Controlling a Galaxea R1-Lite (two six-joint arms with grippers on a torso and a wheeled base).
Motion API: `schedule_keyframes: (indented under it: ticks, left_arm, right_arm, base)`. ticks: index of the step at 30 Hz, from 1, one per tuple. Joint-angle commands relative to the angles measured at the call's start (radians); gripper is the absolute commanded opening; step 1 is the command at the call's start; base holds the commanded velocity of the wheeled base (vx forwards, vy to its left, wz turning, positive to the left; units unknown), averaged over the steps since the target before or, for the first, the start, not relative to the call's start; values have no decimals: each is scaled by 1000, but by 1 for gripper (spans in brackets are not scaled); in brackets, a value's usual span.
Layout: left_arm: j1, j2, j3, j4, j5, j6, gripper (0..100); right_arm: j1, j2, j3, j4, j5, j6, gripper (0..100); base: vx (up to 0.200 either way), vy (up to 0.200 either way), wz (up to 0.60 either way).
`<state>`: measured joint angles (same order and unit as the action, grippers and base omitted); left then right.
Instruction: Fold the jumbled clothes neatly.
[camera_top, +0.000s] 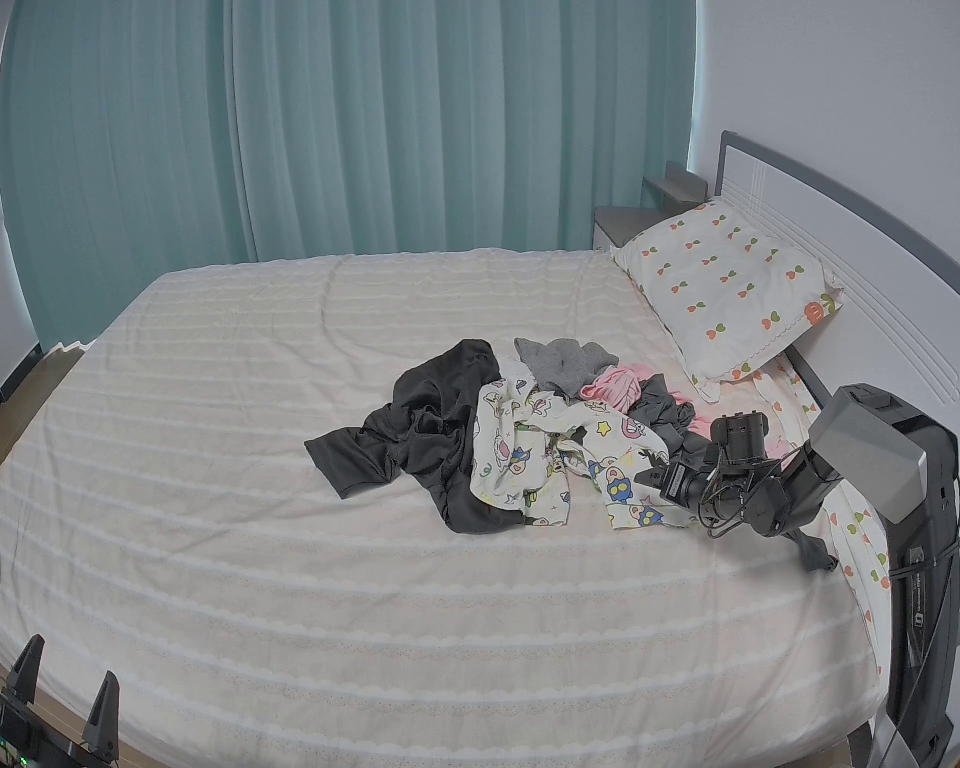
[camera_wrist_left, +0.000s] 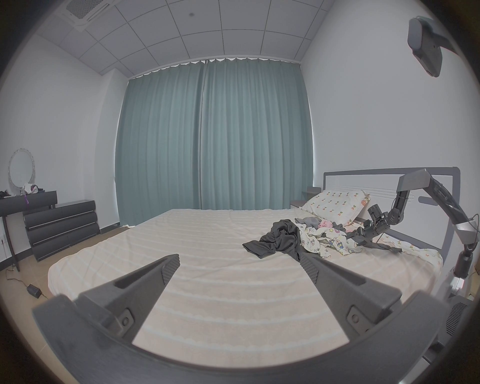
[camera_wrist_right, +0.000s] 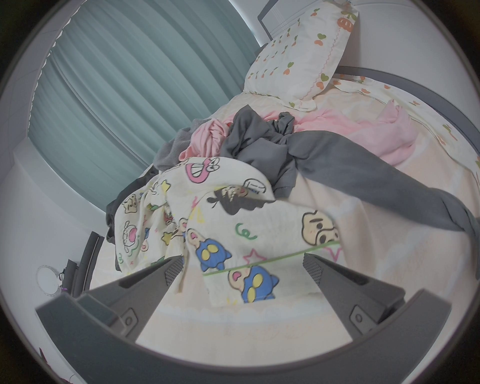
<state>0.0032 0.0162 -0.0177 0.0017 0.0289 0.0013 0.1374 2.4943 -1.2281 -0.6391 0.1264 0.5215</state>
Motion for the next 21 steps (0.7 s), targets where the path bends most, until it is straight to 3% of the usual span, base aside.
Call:
schedule_keyframes:
  ticks: [1,14,21]
  left_arm:
    - [0,-16,18,0,0,0,100]
    - [0,-16,18,0,-1,0,100]
    - [0,-16,18,1,-9,-1,100]
  right_arm:
    - [-32,2,1,-1,-8,-37,100]
    - [-70,129,-70,-76,-21,-130,100]
    - [-35,161,-100,-113,35,-140,100]
  base:
    - [0,0,0]
    - [0,0,0]
    - [0,0,0]
